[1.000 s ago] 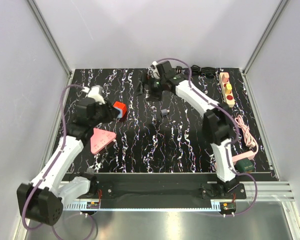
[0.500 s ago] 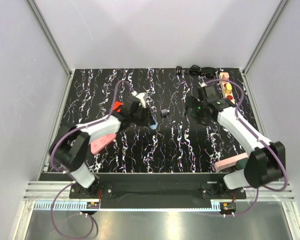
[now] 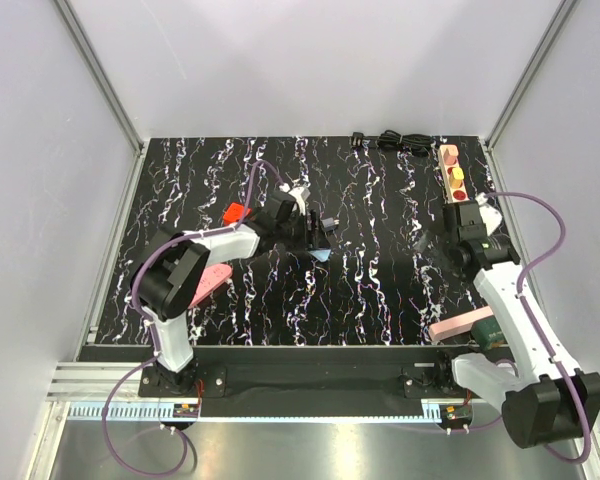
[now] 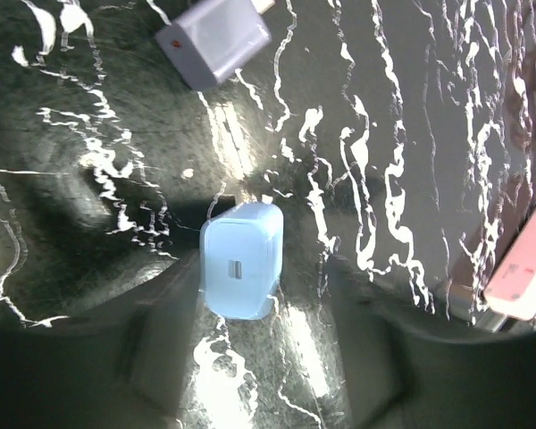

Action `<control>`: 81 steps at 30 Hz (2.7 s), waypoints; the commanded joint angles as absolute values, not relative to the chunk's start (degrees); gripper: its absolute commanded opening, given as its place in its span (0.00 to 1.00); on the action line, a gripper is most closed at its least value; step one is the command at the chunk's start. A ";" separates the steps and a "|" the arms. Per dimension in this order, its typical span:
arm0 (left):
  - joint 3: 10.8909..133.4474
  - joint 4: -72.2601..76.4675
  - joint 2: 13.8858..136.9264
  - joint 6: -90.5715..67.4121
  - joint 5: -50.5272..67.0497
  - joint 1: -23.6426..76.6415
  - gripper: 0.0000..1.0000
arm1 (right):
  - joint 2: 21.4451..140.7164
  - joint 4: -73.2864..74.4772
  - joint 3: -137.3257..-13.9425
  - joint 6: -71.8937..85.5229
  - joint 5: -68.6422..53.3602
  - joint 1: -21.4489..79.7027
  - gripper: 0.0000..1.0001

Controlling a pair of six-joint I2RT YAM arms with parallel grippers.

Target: Pull the plug off the socket

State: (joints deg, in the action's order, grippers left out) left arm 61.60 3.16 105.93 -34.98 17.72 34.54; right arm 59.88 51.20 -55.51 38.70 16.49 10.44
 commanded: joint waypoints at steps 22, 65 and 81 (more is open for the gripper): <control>53.43 20.37 87.52 -21.80 10.20 57.73 0.99 | 57.22 70.48 -68.71 45.19 20.04 1.05 1.00; 97.56 10.46 134.56 -25.49 21.88 72.16 0.72 | 53.00 73.74 -74.45 34.63 6.77 1.06 1.00; 89.85 20.16 132.90 -31.63 26.98 66.29 0.00 | 53.53 72.16 -72.87 33.49 3.17 1.05 1.00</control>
